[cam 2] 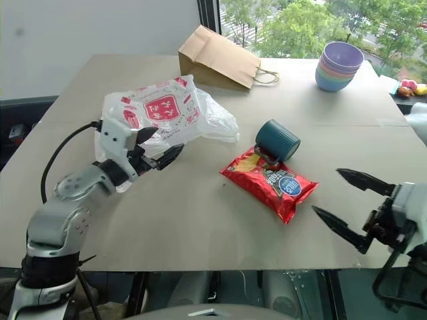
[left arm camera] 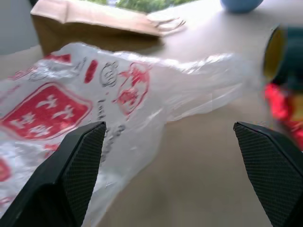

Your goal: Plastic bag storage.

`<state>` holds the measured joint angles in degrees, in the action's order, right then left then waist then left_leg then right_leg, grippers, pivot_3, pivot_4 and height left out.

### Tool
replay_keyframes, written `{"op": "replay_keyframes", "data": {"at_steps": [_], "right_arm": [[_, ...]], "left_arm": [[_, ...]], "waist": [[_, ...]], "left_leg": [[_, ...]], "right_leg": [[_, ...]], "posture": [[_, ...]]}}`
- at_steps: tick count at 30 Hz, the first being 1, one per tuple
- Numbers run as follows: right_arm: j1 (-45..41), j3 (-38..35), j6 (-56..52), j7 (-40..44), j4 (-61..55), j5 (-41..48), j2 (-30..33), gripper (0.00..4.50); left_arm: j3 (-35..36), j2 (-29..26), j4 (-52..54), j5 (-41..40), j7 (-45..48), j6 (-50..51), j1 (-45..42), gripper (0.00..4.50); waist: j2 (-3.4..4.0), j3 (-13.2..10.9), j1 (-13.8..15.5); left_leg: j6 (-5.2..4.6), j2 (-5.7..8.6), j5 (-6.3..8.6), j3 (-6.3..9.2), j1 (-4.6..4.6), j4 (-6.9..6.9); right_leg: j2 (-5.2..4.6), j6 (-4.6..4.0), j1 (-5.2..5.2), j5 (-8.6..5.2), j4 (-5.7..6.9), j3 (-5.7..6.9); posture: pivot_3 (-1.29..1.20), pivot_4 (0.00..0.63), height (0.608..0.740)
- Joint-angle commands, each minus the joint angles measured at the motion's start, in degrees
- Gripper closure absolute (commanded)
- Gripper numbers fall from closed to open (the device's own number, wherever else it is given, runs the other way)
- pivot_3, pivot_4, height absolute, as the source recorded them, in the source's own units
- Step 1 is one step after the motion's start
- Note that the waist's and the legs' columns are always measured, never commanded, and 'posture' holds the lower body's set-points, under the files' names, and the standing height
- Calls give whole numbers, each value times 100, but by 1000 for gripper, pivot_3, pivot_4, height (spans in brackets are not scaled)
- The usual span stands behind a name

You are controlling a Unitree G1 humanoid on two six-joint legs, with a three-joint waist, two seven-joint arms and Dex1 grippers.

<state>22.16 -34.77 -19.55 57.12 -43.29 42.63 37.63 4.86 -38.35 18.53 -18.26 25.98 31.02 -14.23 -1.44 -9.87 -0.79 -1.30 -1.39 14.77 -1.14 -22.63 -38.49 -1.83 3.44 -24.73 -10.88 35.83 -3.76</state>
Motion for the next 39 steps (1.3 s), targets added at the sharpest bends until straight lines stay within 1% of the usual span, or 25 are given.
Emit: {"op": "replay_keyframes", "data": {"at_steps": [1,3,6,8,12,13,14,16,17,18,19,21,22,23,25,27,30,33,36,39], "right_arm": [[-41,147,138,-138,-422,6,118,0],[-28,250,137,-241,-626,-81,156,0],[30,329,73,-436,-870,-176,220,0],[68,352,5,-618,-997,-171,223,0],[166,402,14,-847,-1184,-194,204,0],[203,416,28,-903,-1230,-215,191,0],[238,428,40,-946,-1270,-234,182,0],[361,411,77,-985,-1340,-298,177,0],[403,408,87,-1020,-1361,-328,169,0],[440,417,107,-1042,-1367,-367,156,0],[472,441,130,-1051,-1364,-413,145,0],[490,627,173,-1139,-1327,-734,151,0],[439,802,56,-1293,-1314,-984,228,0],[364,996,-135,-1475,-1306,-1219,332,0],[200,1346,-393,-1738,-1266,-1693,532,0],[32,1708,-410,-1929,-1150,-2268,700,0],[-440,2697,-415,-2223,-881,-3467,1081,0],[-662,3440,-213,-2330,-663,-4289,1239,0],[-707,3703,-211,-2292,-624,-4557,1221,0],[-878,4046,-38,-2307,-334,-5261,1368,0]], "left_arm": [[-633,-316,-421,1178,-40,-836,-299,29],[-1144,-345,-1031,1906,-104,-1422,-670,29],[-1533,-66,-1902,2457,-289,-1820,-1208,29],[-1668,121,-2430,2653,-324,-2034,-1477,29],[-1676,474,-3480,2716,-284,-2300,-1870,29],[-1589,580,-3751,2657,-293,-2380,-2004,567],[-1518,644,-3952,2620,-304,-2454,-2112,858],[-1395,704,-4255,2549,-261,-2597,-2303,1672],[-1352,713,-4375,2523,-242,-2673,-2372,2253],[-1320,721,-4483,2493,-214,-2743,-2425,2379],[-1290,733,-4582,2464,-185,-2778,-2469,2655],[-1010,844,-4709,2134,-77,-2737,-2598,3487],[-780,906,-4626,1801,100,-2547,-2700,3821],[-561,934,-4505,1485,280,-2295,-2819,4423],[-257,945,-4246,1011,568,-1727,-3034,4423],[-99,925,-4088,833,604,-1353,-3243,4423],[-29,895,-3710,612,669,-558,-3620,4423],[15,936,-3390,462,603,143,-3830,4423],[-36,921,-3123,452,552,569,-3875,4423],[-67,923,-2883,459,432,971,-3968,4423]], "waist": [[-2,-1,19],[-5,-1,52],[-10,0,87],[-14,2,88],[-14,2,52],[-14,2,44],[-15,2,38],[-24,0,39],[-25,1,37],[-25,1,38],[-29,3,35],[-29,3,34],[-29,3,29],[-30,3,27],[-35,1,16],[-38,1,15],[-40,3,14],[-41,3,14],[-40,3,14],[-45,1,2]], "left_leg": [[0,3,0,0,-1,0],[0,7,0,3,-4,0],[0,9,0,4,-6,-2],[-1,9,-1,3,-5,-4],[-1,7,0,2,-6,-4],[-1,7,-1,3,-6,-3],[-1,7,-1,3,-7,-3],[-1,8,-1,6,-11,-4],[-1,8,-1,6,-11,-4],[-1,8,-1,6,-11,-4],[-1,8,-1,6,-11,-4],[-1,8,-1,6,-11,-4],[-1,8,-1,6,-11,-4],[-1,8,-1,5,-10,-4],[-1,7,-1,5,-11,-9],[-1,7,-1,5,-16,-16],[-1,9,-1,5,-16,-18],[-1,10,-1,6,-16,-18],[-1,12,-1,10,-17,-16],[-1,12,-1,11,-21,-16]], "right_leg": [[-2,0,0,0,-1,0],[-8,0,0,0,-2,2],[-9,1,0,0,-2,2],[-8,3,1,1,-1,2],[-8,4,0,3,1,2],[-7,10,-1,6,2,2],[-7,10,-1,6,2,2],[-7,14,-1,9,3,3],[-7,14,-1,9,3,3],[-8,17,-1,10,2,3],[-8,17,-1,11,2,3],[-8,18,-1,11,2,3],[-8,18,-1,11,3,3],[-8,18,-1,11,3,3],[-8,17,-1,11,4,3],[-8,9,-5,6,8,5],[-7,11,-4,6,8,5],[-8,14,-2,9,7,4],[-6,21,-2,12,7,4],[-6,26,-4,15,5,4]], "posture": [[0,150,740],[0,150,740],[0,150,740],[0,150,740],[0,150,740],[0,150,740],[0,150,740],[0,150,740],[0,150,740],[0,150,740],[0,150,740],[0,150,740],[0,150,740],[0,150,740],[0,150,740],[0,150,740],[0,150,740],[0,150,740],[0,150,740],[0,150,740]]}}
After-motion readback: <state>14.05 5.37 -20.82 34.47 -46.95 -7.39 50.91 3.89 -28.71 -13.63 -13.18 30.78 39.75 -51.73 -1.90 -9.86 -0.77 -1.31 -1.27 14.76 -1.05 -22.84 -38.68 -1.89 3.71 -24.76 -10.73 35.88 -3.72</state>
